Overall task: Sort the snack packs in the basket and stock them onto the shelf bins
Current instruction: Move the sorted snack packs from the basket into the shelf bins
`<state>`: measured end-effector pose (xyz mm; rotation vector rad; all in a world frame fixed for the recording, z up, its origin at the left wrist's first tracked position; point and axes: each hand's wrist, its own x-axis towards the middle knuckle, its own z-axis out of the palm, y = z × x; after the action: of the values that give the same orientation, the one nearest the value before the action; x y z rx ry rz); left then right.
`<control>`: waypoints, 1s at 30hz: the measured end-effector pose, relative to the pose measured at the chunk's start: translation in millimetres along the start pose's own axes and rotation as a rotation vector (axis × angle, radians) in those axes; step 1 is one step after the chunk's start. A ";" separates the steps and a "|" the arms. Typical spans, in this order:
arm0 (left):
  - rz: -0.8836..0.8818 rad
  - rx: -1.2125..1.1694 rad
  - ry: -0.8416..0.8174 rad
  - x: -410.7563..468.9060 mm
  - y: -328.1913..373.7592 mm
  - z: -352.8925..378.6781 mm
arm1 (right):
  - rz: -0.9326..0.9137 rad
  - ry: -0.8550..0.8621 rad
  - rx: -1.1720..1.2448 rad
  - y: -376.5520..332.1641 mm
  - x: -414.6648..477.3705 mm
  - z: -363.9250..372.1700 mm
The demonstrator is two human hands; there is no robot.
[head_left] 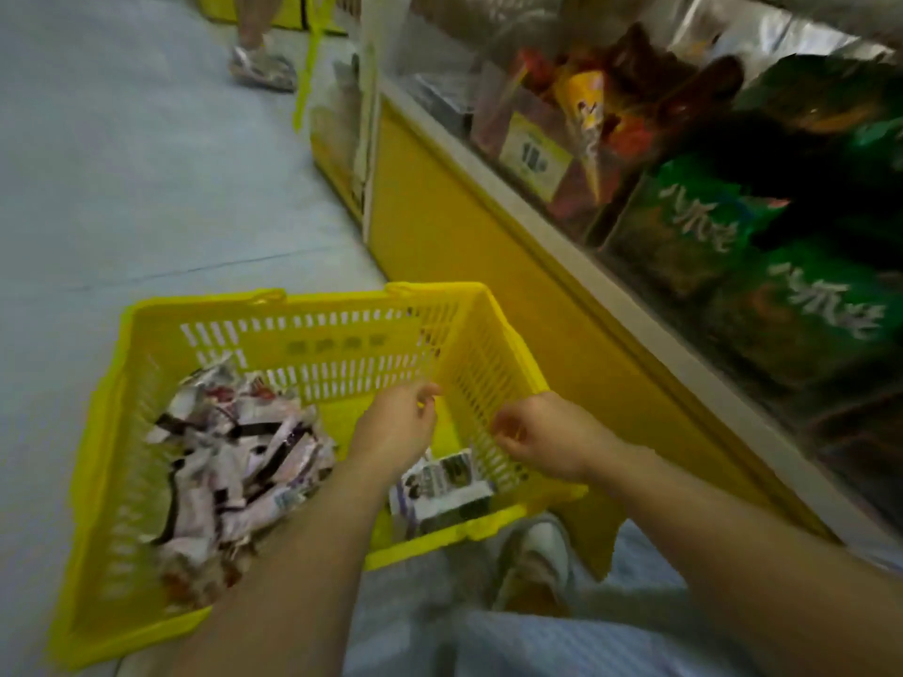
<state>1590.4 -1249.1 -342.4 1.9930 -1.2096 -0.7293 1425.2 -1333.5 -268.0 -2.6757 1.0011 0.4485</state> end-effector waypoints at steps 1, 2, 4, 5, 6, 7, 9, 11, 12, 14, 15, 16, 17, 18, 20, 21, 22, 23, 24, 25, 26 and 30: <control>-0.060 0.022 -0.079 -0.6 -15.0 4.7 | -0.010 -0.075 0.025 1.1 11.3 14.6; -0.109 0.044 -0.151 -0.1 -28.8 8.9 | -0.015 -0.145 0.039 2.2 21.6 28.3; -0.187 0.095 -0.283 4.7 -52.5 16.7 | -0.026 -0.266 0.023 4.3 41.2 52.7; -0.222 0.130 -0.352 8.4 -62.5 20.6 | -0.035 -0.309 0.004 5.6 50.0 63.7; -0.249 0.175 -0.420 13.2 -71.0 24.3 | -0.049 -0.338 -0.012 7.1 58.2 73.7; -0.268 0.222 -0.473 18.9 -78.8 27.5 | -0.073 -0.356 -0.024 8.5 65.7 83.0; -0.284 0.283 -0.511 33.1 -93.0 33.7 | -0.122 -0.381 -0.024 10.3 80.5 98.4; -0.282 0.338 -0.500 47.2 -106.5 40.1 | -0.151 -0.436 -0.042 10.6 95.3 108.7; -0.272 0.374 -0.493 52.9 -113.0 43.5 | -0.179 -0.460 -0.090 10.1 102.5 112.5; -0.260 0.438 -0.515 60.6 -126.1 52.2 | -0.240 -0.495 -0.205 8.3 115.0 119.7; -0.274 0.442 -0.540 62.4 -131.4 57.0 | -0.261 -0.510 -0.244 7.4 119.4 123.5; -0.294 0.437 -0.567 63.3 -135.6 61.7 | -0.275 -0.521 -0.269 6.3 122.7 126.8; -0.308 0.440 -0.588 63.9 -138.9 65.7 | -0.287 -0.526 -0.289 5.4 125.0 130.1; -0.315 0.454 -0.599 64.5 -140.9 68.3 | -0.301 -0.520 -0.313 4.6 126.6 132.5; -0.322 0.463 -0.592 65.6 -143.3 70.8 | -0.329 -0.493 -0.369 4.5 127.8 133.7; -0.329 0.445 -0.595 65.6 -143.8 71.7 | -0.339 -0.483 -0.390 4.7 127.8 133.3; -0.335 0.429 -0.607 65.5 -144.7 72.6 | -0.346 -0.481 -0.402 5.0 127.7 133.0; -0.341 0.426 -0.624 65.1 -145.4 73.5 | -0.351 -0.485 -0.405 4.6 127.1 133.0; -0.348 0.439 -0.642 64.3 -145.6 74.1 | -0.355 -0.488 -0.398 3.7 125.6 133.4; -0.356 0.456 -0.654 63.0 -145.1 74.6 | -0.361 -0.488 -0.386 2.7 123.9 134.1; -0.363 0.467 -0.665 61.8 -144.4 75.0 | -0.362 -0.486 -0.371 2.2 121.8 134.8; -0.369 0.396 -0.703 61.1 -142.1 75.7 | -0.296 -0.507 -0.227 7.1 113.9 125.1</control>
<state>1632.9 -1277.1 -506.9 2.4138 -1.4685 -1.5736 1477.5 -1364.4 -426.1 -2.6195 0.4220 1.1533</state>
